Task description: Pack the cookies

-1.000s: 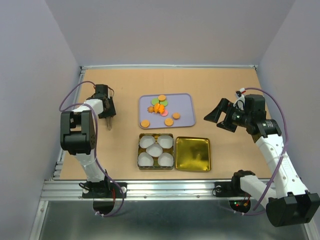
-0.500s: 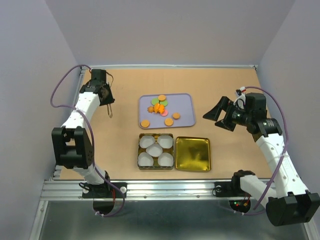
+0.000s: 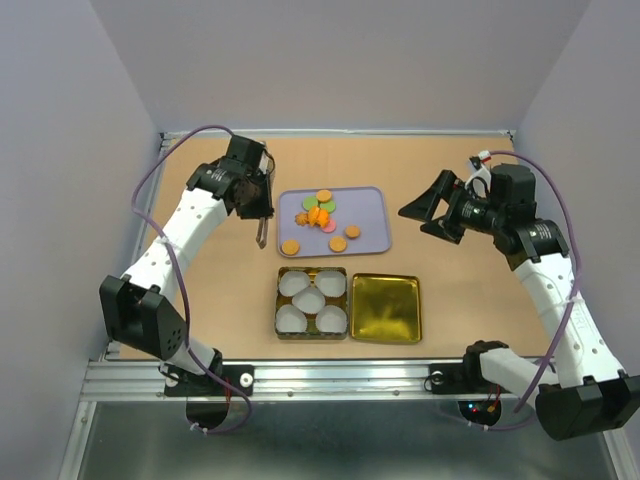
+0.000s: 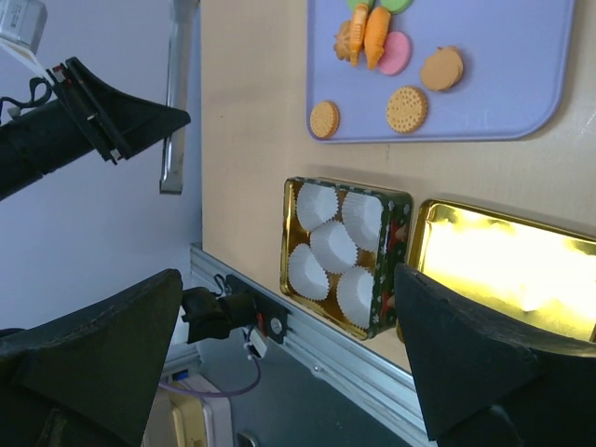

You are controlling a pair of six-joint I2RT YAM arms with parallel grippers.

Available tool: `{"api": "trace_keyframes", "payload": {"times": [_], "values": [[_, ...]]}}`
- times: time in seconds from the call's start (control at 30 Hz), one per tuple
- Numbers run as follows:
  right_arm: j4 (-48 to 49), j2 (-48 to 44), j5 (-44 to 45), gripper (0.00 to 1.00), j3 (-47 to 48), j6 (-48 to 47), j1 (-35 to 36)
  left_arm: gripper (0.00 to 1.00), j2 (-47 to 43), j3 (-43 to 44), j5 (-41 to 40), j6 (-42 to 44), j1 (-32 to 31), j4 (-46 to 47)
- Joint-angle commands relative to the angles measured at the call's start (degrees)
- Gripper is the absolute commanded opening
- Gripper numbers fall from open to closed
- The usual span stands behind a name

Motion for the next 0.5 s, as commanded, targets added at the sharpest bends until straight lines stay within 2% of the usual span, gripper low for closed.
{"api": "trace_keyframes", "payload": {"times": [0.0, 0.13, 0.2, 0.47], "values": [[2.45, 0.37, -0.63, 1.00, 2.80, 1.43, 2.09, 0.30, -5.72, 1.69, 6.39, -2.22, -3.43, -5.52], [2.36, 0.11, -0.45, 1.00, 1.57, 1.96, 4.03, 0.29, -6.96, 1.33, 6.67, -3.71, -9.31, -9.29], [2.45, -0.16, -0.63, 1.00, 0.08, 2.14, 5.17, 0.29, -8.27, 0.90, 4.21, -5.03, -12.83, -10.01], [2.10, 2.38, 1.04, 1.00, 0.07, 1.87, 5.35, 0.29, -11.01, -6.83, 2.18, -4.24, -14.86, -6.85]]}}
